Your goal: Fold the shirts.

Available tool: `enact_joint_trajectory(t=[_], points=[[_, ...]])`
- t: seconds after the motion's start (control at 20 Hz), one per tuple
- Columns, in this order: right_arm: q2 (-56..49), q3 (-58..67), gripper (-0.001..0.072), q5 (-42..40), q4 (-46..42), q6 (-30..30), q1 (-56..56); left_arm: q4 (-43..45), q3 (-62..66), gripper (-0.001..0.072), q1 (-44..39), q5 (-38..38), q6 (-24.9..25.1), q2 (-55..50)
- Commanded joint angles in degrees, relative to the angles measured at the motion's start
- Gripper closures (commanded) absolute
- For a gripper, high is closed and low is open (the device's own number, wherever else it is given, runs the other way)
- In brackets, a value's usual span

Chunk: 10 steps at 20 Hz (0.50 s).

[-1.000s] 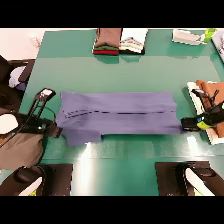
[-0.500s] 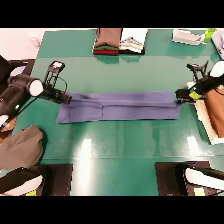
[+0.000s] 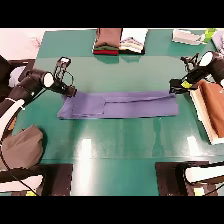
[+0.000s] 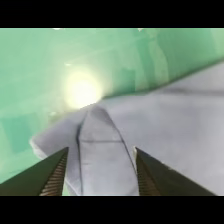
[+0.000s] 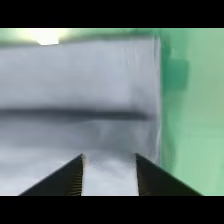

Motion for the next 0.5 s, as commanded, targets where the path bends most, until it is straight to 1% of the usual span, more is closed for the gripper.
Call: enact_joint_trajectory(t=[0.0,0.05,0.15,0.2,0.25,0.3,0.45], points=[[-0.22,1.16,0.0329,-1.55,2.71,-0.52,-1.51,-0.48,4.02,0.0211,0.02,-5.18,-2.21,-0.61],[0.48,0.9,0.0329,-0.98,2.71,-1.11,-2.43,-0.72,5.6,0.0211,0.0,-7.58,-2.21,-0.61],[2.56,-2.08,0.0325,-0.72,2.69,-1.44,-5.01,-1.49,7.02,0.0213,-0.33,-9.66,-2.19,-0.61],[3.17,-3.93,0.026,-0.76,2.73,-1.44,-6.16,-2.54,7.02,0.0313,-0.35,-9.84,-2.19,-0.66],[3.5,-6.23,0.0136,-0.83,2.78,-1.42,-7.43,-4.9,6.99,0.057,-0.33,-9.68,-1.88,-0.68],[3.39,-8.24,0.0134,-0.79,2.93,-1.42,-8.31,-6.93,6.99,0.0678,-0.35,-9.11,-1.57,-0.68],[2.32,-13.16,0.0134,-2.43,3.08,-1.4,-8.76,-13.25,6.99,0.0679,-0.35,-7.45,-0.37,-0.79]])
